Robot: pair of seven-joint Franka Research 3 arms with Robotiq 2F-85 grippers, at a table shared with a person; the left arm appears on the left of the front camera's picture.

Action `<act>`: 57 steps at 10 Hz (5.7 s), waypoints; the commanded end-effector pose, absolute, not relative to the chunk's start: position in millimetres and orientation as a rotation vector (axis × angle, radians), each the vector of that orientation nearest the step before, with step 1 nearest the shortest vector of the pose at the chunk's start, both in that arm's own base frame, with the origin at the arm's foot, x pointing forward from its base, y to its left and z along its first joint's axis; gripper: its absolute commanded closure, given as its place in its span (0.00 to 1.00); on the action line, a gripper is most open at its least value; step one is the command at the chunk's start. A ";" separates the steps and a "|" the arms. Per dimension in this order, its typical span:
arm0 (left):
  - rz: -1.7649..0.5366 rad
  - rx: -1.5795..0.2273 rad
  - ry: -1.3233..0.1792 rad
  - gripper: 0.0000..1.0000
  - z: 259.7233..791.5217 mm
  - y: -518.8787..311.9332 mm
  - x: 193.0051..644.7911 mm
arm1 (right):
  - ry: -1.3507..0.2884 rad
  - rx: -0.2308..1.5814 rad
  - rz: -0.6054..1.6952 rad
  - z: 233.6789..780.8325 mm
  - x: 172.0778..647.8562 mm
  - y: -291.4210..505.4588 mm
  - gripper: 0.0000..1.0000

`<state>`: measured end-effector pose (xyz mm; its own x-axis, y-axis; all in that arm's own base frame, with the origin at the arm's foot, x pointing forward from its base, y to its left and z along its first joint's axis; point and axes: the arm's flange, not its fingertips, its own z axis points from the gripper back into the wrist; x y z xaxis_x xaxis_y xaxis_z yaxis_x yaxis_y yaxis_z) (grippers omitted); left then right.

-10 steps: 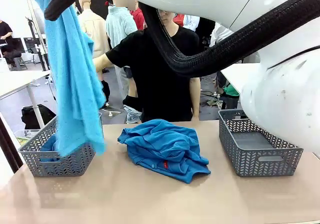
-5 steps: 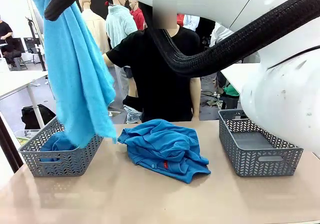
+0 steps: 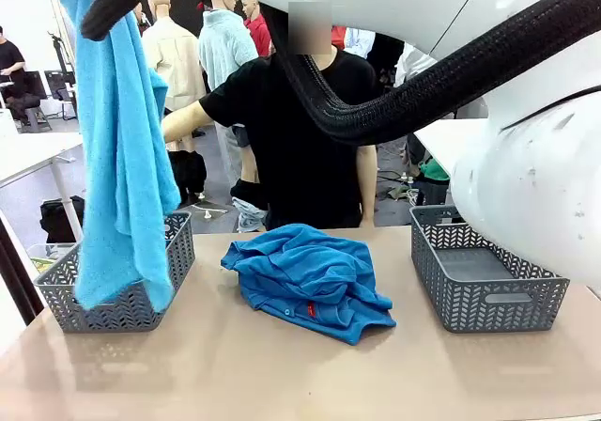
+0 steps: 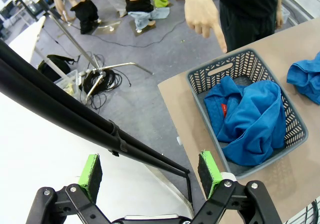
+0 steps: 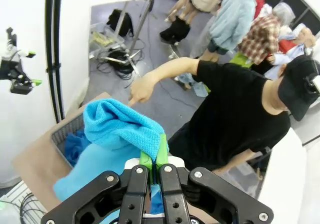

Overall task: Sort the tops and bottoms.
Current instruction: Sort the clothes according to human instructions.

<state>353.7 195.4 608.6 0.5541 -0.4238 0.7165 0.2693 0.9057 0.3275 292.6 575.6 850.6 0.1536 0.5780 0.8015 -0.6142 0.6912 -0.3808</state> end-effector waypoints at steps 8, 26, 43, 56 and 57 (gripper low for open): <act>-0.416 0.191 -0.877 0.00 610.2 196.9 353.6 | -1.338 0.766 0.270 966.2 472.9 833.9 1.00; -0.416 0.191 -0.877 0.00 610.2 196.9 353.6 | -1.294 0.724 0.176 766.5 423.5 647.9 1.00; -0.416 0.191 -0.877 0.00 610.2 196.9 353.6 | -0.800 0.490 0.023 517.3 468.6 687.2 1.00; -0.416 0.191 -0.877 0.00 610.2 196.9 353.6 | -0.262 0.351 0.318 414.8 607.3 817.4 1.00; -0.416 0.191 -0.877 0.00 610.2 196.9 353.6 | -0.198 0.311 0.325 395.8 619.7 829.7 1.00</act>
